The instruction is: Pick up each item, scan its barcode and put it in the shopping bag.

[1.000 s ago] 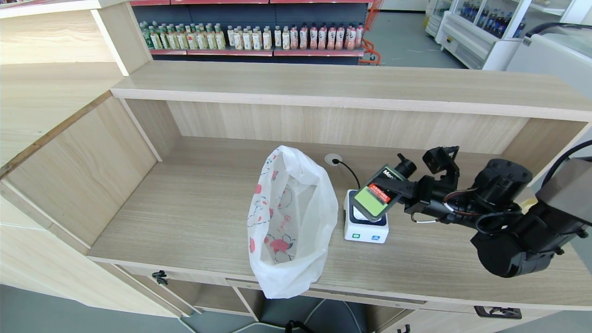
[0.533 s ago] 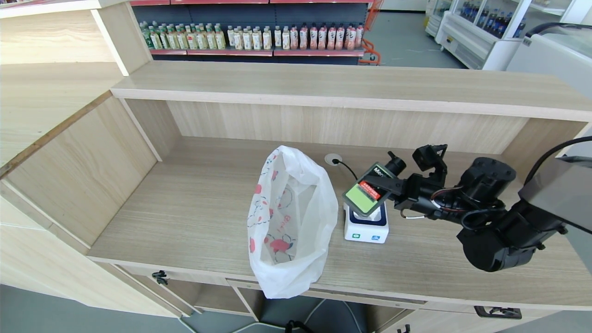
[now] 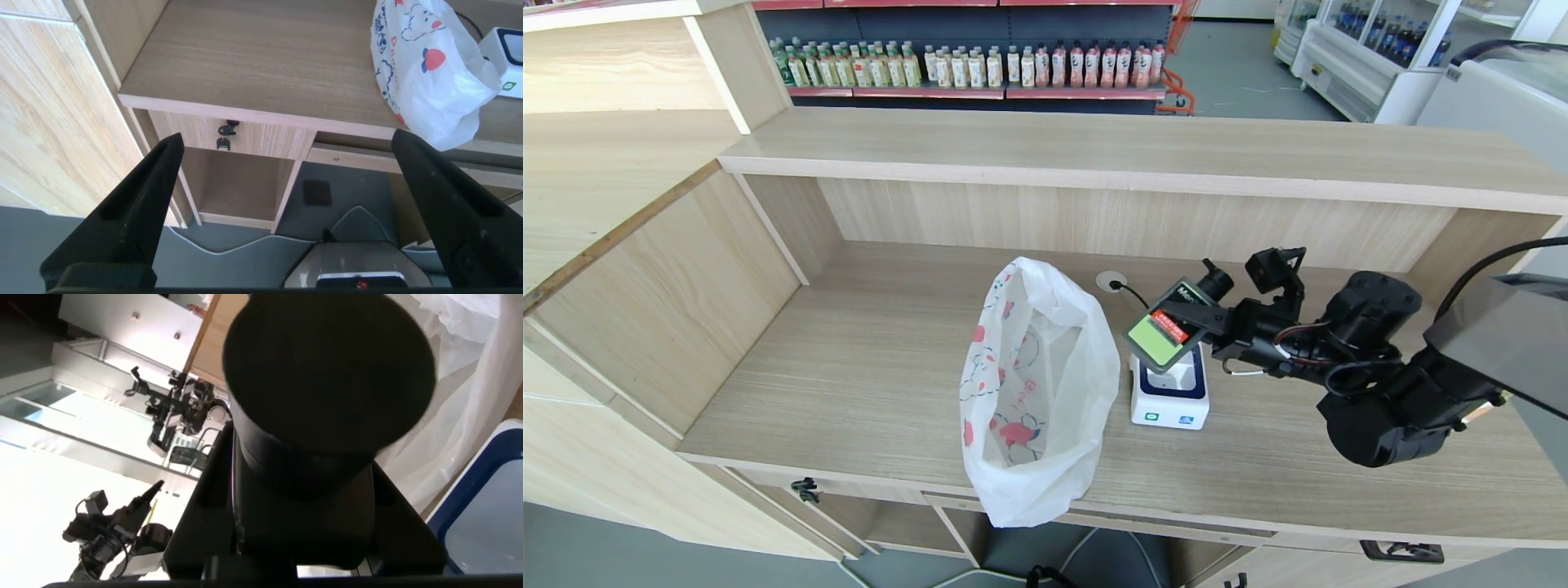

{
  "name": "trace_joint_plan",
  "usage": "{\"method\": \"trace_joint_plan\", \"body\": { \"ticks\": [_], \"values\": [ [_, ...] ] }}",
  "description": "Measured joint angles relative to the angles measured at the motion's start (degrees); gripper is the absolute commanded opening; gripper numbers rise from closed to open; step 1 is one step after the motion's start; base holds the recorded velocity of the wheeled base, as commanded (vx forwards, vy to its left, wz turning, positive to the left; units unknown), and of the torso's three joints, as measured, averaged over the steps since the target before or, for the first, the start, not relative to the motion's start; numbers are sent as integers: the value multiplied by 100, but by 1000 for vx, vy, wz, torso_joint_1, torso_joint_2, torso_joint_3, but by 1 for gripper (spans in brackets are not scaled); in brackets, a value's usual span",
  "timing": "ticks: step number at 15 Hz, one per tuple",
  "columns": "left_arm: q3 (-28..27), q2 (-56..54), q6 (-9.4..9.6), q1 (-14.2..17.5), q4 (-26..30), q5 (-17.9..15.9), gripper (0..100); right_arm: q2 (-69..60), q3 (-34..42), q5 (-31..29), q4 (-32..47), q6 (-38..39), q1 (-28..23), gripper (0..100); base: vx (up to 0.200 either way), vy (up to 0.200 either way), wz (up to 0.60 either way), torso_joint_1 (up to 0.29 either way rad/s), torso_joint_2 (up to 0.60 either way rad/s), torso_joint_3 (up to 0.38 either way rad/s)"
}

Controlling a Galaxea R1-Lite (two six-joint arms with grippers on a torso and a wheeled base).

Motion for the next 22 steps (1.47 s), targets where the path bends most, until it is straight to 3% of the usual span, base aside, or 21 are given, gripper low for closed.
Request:
{"method": "trace_joint_plan", "body": {
  "ticks": [5,7,10,13,17,19,22],
  "values": [
    [0,0,0,0,0,0,100,-1091,174,-247,101,-178,-430,0,0,0,0,0,0,0],
    [0,0,0,0,0,0,100,-1788,623,-268,434,-1009,-789,0,0,0,0,0,0,0],
    [0,0,2,0,0,0,100,-2848,1451,-294,1882,-3779,-1419,0,0,0,0,0,0,0],
    [0,0,0,0,0,0,100,-3806,2205,-1202,3315,-6584,-2127,0,0,0,0,0,0,0],
    [0,0,2,0,0,0,100,-4699,2920,-2187,3757,-8864,-2945,0,0,0,0,0,0,0],
    [0,0,0,2,0,0,100,-4862,2905,-2277,3693,-9039,-3200,0,0,0,0,0,0,0],
    [0,0,2,0,0,2,100,-4975,2972,-1797,3216,-7841,-3076,0,0,0,0,0,0,0]
  ]
}}
